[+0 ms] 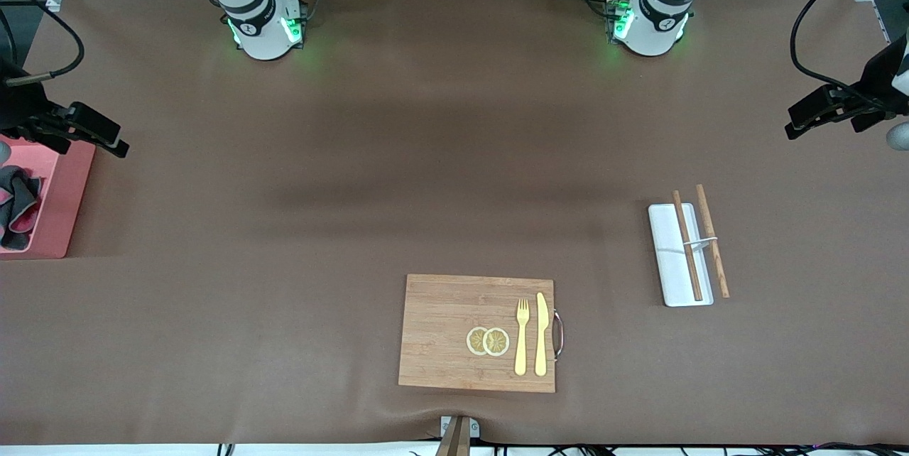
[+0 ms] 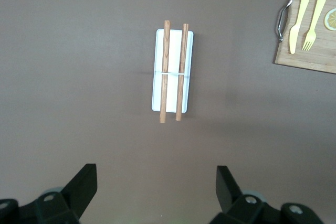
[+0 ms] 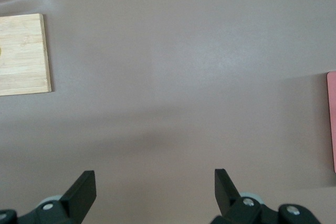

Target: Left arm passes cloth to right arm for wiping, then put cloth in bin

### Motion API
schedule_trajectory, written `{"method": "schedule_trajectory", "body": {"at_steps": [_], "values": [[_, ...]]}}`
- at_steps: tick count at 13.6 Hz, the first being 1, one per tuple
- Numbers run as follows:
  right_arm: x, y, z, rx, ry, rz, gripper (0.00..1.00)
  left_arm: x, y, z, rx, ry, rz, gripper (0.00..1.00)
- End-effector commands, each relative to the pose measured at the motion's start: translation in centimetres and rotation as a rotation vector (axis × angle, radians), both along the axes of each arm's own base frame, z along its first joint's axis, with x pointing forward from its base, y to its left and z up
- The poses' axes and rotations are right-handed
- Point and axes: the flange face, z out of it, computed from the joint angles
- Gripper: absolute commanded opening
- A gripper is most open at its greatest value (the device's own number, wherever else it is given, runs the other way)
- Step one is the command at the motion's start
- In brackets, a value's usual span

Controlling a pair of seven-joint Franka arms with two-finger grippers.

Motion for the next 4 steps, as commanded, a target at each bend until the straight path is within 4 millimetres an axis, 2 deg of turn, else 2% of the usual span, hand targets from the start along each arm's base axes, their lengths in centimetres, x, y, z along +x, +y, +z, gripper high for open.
{"method": "schedule_trajectory", "body": {"at_steps": [1, 4], "values": [[0.22, 0.33, 0.17, -0.016, 0.009, -0.012, 1.0, -0.36, 0.08, 0.71, 0.032, 0.005, -0.033, 1.0], [0.22, 0.22, 0.16, -0.026, 0.009, -0.012, 1.0, -0.52, 0.18, 0.95, 0.033, 0.003, -0.051, 1.0]]}}
